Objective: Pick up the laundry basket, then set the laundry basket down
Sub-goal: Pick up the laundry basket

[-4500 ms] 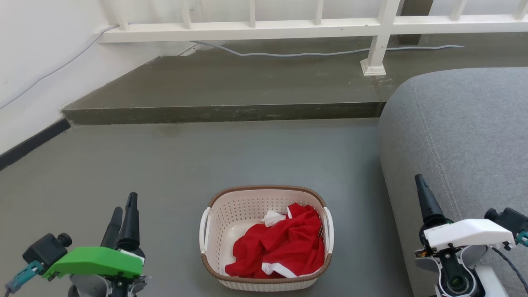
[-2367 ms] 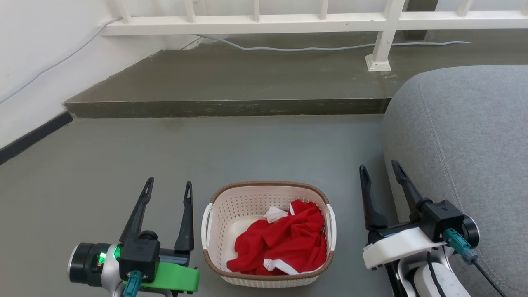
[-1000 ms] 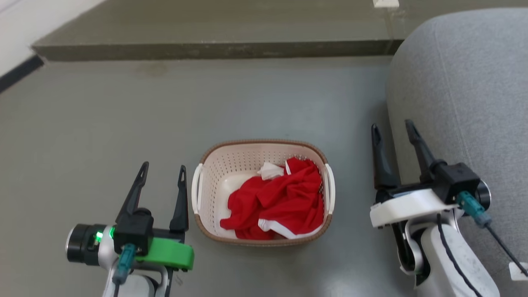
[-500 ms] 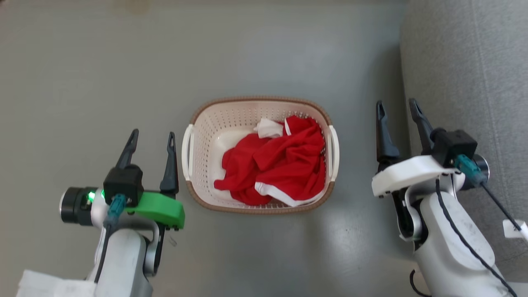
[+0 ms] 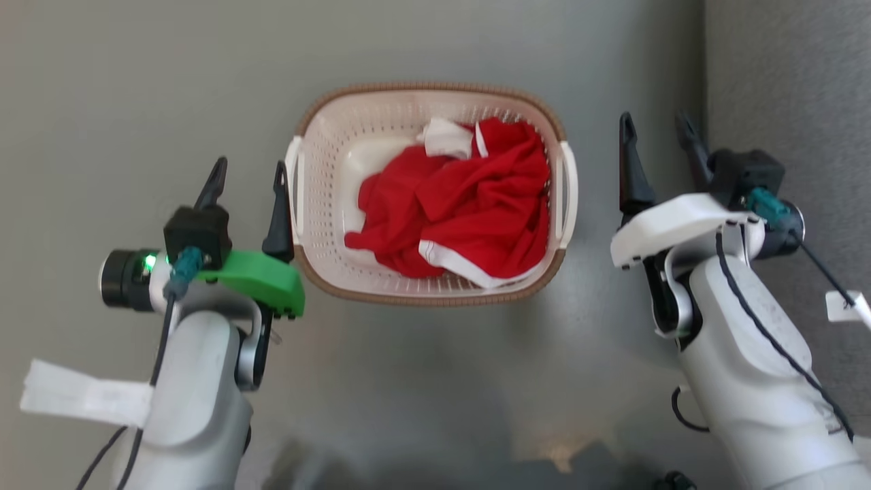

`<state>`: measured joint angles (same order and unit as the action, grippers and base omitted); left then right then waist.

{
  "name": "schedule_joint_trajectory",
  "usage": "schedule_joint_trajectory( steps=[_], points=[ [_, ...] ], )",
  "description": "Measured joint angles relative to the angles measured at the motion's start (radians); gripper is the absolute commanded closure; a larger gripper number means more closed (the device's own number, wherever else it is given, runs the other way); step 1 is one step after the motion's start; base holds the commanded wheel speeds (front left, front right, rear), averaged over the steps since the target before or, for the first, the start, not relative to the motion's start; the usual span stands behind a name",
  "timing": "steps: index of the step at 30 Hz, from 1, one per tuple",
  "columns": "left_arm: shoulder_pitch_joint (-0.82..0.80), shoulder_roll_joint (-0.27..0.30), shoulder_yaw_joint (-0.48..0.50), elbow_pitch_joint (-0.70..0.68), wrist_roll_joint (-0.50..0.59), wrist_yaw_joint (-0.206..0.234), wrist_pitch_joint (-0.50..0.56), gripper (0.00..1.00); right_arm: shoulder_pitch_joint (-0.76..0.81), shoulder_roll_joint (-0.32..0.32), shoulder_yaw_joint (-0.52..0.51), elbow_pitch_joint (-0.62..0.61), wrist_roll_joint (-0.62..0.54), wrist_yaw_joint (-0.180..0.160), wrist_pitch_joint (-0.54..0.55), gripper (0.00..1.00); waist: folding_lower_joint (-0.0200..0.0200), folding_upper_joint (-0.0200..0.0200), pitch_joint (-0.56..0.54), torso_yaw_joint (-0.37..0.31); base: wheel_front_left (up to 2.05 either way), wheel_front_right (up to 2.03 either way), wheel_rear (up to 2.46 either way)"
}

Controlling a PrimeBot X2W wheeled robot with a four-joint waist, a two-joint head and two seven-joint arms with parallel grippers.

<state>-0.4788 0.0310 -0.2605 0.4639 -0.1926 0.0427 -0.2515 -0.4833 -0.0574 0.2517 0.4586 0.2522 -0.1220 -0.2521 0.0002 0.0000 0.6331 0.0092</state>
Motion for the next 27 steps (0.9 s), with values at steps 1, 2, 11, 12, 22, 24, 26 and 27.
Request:
schedule_joint_trajectory(
  steps=[1, 2, 11, 12, 22, 24, 26, 27],
  points=[
    [-0.015, -0.001, -0.003, 0.013, -0.011, 0.0, 0.0, 0.0, -0.012, -0.001, 0.004, 0.009, 0.004, 0.0, 0.0, 0.0, -0.0001, 0.0, 0.014, 0.0, 0.0, 0.0, 0.0],
    [-0.028, -0.002, -0.004, 0.026, -0.02, 0.0, 0.0, 0.0, -0.025, -0.002, 0.009, 0.018, 0.004, 0.0, 0.0, 0.0, -0.0001, 0.0, 0.029, 0.001, 0.0, 0.0, 0.0],
    [-0.153, -0.006, -0.035, 0.131, -0.028, 0.0, 0.006, 0.0, -0.127, -0.004, 0.051, 0.068, 0.041, 0.0, 0.0, 0.0, -0.0001, 0.0, 0.157, 0.002, 0.0, 0.0, 0.0],
    [-0.169, -0.006, -0.036, 0.141, -0.03, 0.0, 0.006, 0.0, -0.14, -0.004, 0.056, 0.073, 0.044, 0.0, 0.0, 0.0, -0.0001, 0.0, 0.171, 0.003, 0.0, 0.0, 0.0],
    [-0.25, -0.008, -0.054, 0.25, -0.048, 0.0, 0.004, 0.0, -0.217, -0.006, 0.094, 0.125, 0.059, 0.007, 0.0, 0.0, -0.0001, 0.0, 0.285, 0.01, 0.0, 0.0, 0.0],
    [-0.266, -0.008, -0.061, 0.268, -0.048, 0.0, 0.004, 0.0, -0.226, -0.006, 0.099, 0.137, 0.067, 0.007, 0.0, 0.0, -0.0001, 0.0, 0.298, 0.013, 0.0, 0.0, 0.0],
    [-0.278, -0.009, -0.064, 0.282, -0.05, 0.0, 0.004, 0.0, -0.23, -0.006, 0.105, 0.147, 0.077, 0.007, 0.0, 0.0, -0.0001, 0.0, 0.307, 0.015, 0.0, 0.0, 0.0],
    [-0.283, -0.009, -0.066, 0.291, -0.051, -0.002, 0.004, 0.0, -0.23, -0.006, 0.109, 0.159, 0.083, 0.007, -0.002, 0.0, -0.0001, 0.0, 0.31, 0.016, 0.0, 0.0, 0.0]
  ],
)
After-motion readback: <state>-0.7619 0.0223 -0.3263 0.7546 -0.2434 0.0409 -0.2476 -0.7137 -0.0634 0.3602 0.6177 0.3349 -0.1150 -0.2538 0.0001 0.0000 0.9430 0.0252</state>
